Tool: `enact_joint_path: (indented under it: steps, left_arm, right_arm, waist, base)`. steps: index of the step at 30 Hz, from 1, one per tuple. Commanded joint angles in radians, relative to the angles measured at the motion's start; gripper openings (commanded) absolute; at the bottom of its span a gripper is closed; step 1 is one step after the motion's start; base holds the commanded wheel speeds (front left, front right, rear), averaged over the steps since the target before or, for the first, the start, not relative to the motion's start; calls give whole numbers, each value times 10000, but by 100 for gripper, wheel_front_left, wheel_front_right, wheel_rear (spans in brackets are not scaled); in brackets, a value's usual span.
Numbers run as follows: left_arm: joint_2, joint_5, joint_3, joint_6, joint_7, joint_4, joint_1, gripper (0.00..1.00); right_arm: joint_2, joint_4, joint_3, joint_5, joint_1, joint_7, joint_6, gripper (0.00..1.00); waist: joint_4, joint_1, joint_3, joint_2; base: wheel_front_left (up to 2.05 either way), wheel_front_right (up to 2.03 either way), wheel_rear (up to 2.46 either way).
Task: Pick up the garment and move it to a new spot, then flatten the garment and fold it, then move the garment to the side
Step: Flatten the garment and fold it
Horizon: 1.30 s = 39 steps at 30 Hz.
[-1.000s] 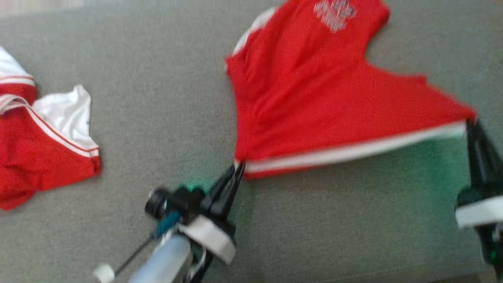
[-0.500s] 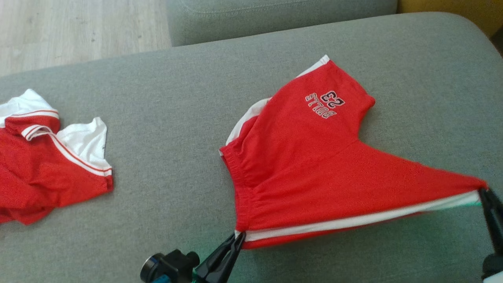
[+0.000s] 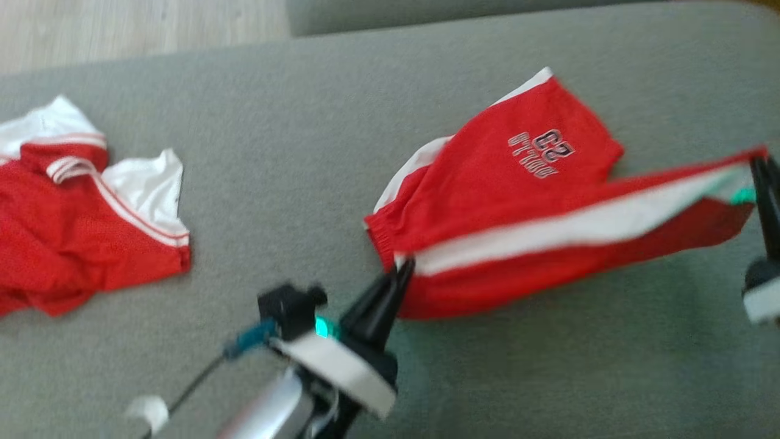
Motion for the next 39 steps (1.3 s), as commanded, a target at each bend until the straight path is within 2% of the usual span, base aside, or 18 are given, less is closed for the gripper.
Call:
enact_joint_path:
  steps: [1,13,23,25,26,27,28,34,36,39]
  left_arm:
    - [-158,-265,463,-106,-20,-1,-743,0]
    - [-674,-1224,430,-233,40,1727,-2904,0]
    - [-785,-1345,220,-243,-463,2606,-3719,0]
    - [-810,-1379,195,-243,-560,2791,-3821,52]
    - [-820,-1382,177,-243,-606,2884,-3866,100]
    - [-839,-1429,195,-243,-675,2970,-3885,100]
    - [-858,-1463,205,-244,-740,3050,-3902,100]
    - [-886,-907,158,-84,-1721,3268,-3739,100]
    - [-904,-531,180,170,-1959,3208,-3503,100]
    - [-901,272,378,833,-2111,2949,-3012,100]
  right_arm:
    - [-535,108,302,-4,-783,68,73,0]
    - [-1095,2952,2159,605,-4357,116,73,0]
    - [-1063,5064,4000,875,-6728,-204,73,0]
    - [-1007,5422,4385,869,-7060,-347,73,0]
    - [-954,5582,4539,900,-7198,-448,73,8]
    - [-906,5719,4691,941,-7315,-556,73,47]
    - [-877,5846,4808,960,-7417,-714,73,100]
    - [-957,6081,5220,1168,-7149,-1789,73,100]
    - [-1115,5863,5344,1394,-6693,-1904,73,100]
    - [-1431,5559,5312,1737,-5864,-1892,73,100]
  waist:
    - [455,-2,594,-1]
    - [1311,-2,1763,-1]
    - [1551,-2,2290,-1]
    - [1564,-2,2349,-1]
    - [1565,-2,2368,-1]
    - [1562,-2,2381,-1]
    - [1553,-2,2384,-1]
    - [1557,-2,2111,-1]
    - [1573,-2,1959,-1]
    - [1632,-2,1756,-1]
  base:
    - [0,0,0]
    - [0,0,0]
    - [0,0,0]
    - [0,0,0]
    - [0,0,0]
    - [0,0,0]
    - [0,0,0]
    - [0,0,0]
    - [0,0,0]
    - [0,0,0]
